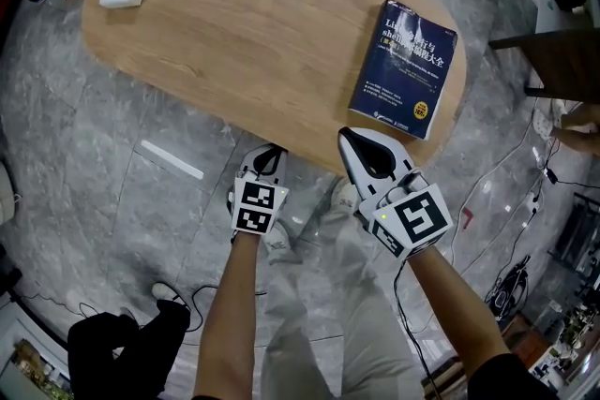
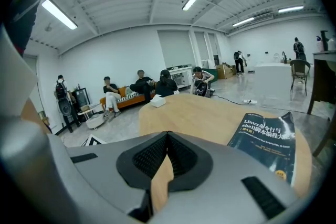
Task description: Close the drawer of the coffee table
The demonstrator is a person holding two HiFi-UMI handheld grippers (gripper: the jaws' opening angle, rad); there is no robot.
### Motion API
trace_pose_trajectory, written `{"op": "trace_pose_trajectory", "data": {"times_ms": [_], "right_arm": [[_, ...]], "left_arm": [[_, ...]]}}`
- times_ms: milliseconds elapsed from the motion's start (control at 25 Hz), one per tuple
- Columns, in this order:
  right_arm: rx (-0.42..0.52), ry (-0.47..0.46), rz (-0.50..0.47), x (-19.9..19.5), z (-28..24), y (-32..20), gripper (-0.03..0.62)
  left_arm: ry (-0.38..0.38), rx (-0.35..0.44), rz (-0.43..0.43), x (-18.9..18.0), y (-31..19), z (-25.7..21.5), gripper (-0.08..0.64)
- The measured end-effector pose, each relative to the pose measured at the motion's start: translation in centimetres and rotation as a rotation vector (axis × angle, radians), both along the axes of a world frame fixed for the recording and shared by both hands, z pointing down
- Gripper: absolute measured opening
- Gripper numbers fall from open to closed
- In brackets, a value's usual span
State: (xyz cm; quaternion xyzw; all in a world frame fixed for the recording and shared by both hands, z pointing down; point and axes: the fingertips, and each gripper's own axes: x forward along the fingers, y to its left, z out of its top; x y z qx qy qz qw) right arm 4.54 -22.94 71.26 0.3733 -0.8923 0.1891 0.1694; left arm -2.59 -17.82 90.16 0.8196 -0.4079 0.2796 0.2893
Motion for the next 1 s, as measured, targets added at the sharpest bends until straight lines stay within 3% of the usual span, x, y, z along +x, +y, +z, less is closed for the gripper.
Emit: {"op": "trace_pose_trajectory", "data": {"times_ms": [400, 720, 1000], "right_arm": [[-0.002, 0.009, 0.001, 0.2, -2.4, 0.8, 0.011], [0.025, -0.01, 0.006, -0.3, -7.4, 1.4, 0.012], [0.026, -0.028, -0.017, -0.6, -11.9, 3.9, 0.011]], "left_arm": [[-0.001, 0.003, -0.032, -2.0, 1.2, -3.1, -0.002], [0.013, 0.105, -0.075, -3.7, -0.3, -11.2, -0.002], [0.007, 0.168, -0.094, -4.3, 1.4, -18.7, -0.002]]}}
